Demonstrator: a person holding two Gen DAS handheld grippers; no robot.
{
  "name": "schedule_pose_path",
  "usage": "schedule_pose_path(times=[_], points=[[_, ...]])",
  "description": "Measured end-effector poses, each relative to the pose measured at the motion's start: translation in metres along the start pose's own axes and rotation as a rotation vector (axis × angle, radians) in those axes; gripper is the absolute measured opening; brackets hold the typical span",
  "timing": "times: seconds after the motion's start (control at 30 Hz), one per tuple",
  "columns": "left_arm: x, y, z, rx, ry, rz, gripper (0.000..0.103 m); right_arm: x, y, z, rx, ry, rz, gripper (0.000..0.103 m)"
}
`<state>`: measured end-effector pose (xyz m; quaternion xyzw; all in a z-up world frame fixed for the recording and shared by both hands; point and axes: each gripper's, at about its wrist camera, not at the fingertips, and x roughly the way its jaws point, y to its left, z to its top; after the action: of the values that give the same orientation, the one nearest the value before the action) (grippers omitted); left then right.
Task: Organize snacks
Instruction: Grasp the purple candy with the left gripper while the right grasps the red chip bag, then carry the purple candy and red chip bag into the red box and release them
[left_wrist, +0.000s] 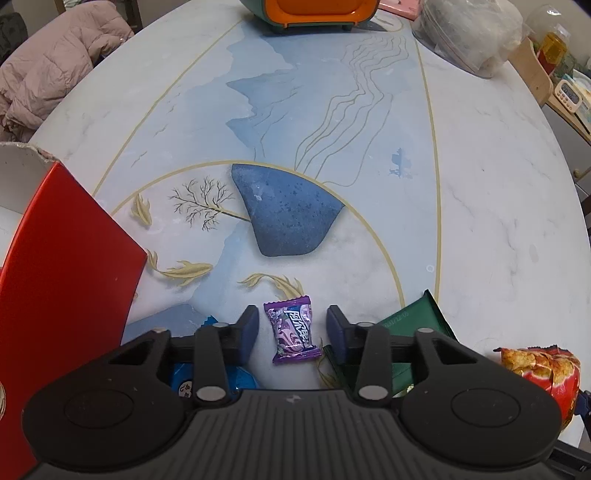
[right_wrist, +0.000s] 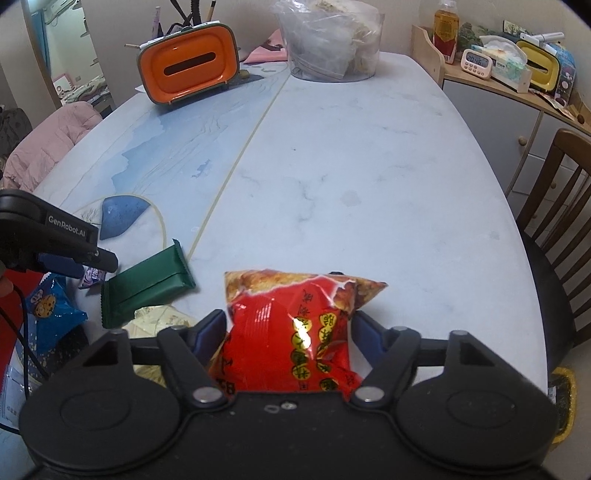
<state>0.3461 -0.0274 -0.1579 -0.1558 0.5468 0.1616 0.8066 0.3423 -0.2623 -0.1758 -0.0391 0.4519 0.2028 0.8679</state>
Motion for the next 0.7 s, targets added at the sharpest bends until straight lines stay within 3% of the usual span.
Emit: schedule_pose_path(times=[0.2, 0.7], points=[[-0.001, 0.0, -0.001, 0.014, -0.012, 0.005, 0.02, -0.003, 0.002, -0.001, -0.012, -0.006, 0.001, 0.059], [-0.03, 0.009, -0.006, -0.001, -0.027, -0.074, 0.018, -0.041, -0.002, -0.005, 0.018, -0.056, 0.002, 0.056]])
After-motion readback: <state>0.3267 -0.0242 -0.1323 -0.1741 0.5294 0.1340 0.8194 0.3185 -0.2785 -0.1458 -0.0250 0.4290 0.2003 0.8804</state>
